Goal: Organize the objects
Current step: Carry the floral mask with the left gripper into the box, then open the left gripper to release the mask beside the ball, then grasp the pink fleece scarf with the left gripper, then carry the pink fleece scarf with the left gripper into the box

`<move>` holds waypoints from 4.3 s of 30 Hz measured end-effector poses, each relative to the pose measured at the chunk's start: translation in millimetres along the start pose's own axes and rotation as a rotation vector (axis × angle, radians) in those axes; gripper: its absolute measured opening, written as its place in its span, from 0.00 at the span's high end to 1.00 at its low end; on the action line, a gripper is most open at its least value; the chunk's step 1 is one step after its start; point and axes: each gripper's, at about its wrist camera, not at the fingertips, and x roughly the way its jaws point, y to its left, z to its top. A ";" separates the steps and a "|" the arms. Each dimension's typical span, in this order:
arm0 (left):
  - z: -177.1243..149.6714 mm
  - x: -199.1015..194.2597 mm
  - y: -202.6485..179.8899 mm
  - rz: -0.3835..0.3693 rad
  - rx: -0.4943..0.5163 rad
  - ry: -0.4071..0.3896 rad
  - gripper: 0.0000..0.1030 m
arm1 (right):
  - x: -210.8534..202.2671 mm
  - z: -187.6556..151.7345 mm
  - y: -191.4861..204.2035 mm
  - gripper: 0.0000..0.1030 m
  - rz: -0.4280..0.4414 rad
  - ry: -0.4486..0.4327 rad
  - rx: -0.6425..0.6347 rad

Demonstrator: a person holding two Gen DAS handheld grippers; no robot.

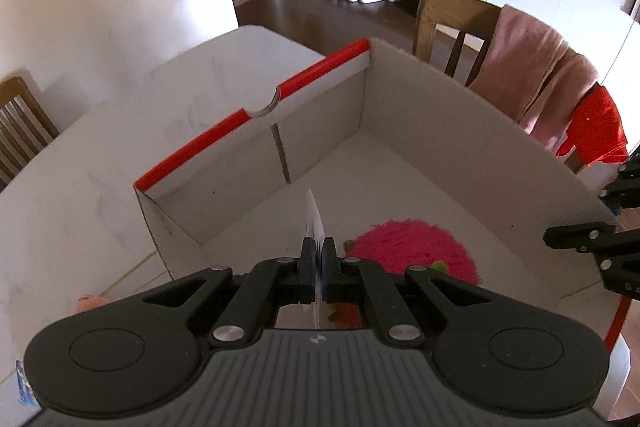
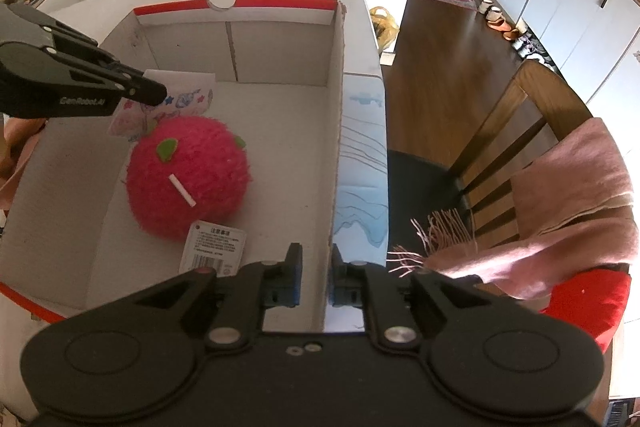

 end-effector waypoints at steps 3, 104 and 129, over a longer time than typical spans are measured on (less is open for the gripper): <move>-0.3 7.2 2.9 -0.006 -0.009 0.019 0.99 | 1.8 0.2 0.3 0.89 0.000 0.004 -0.010; -129.0 -50.9 107.8 0.126 -0.433 0.034 0.70 | 1.9 0.3 7.9 0.94 -0.002 0.031 -0.080; -73.0 -162.3 100.1 0.113 -0.315 -0.228 0.95 | 1.6 2.3 7.0 0.95 0.000 0.027 -0.079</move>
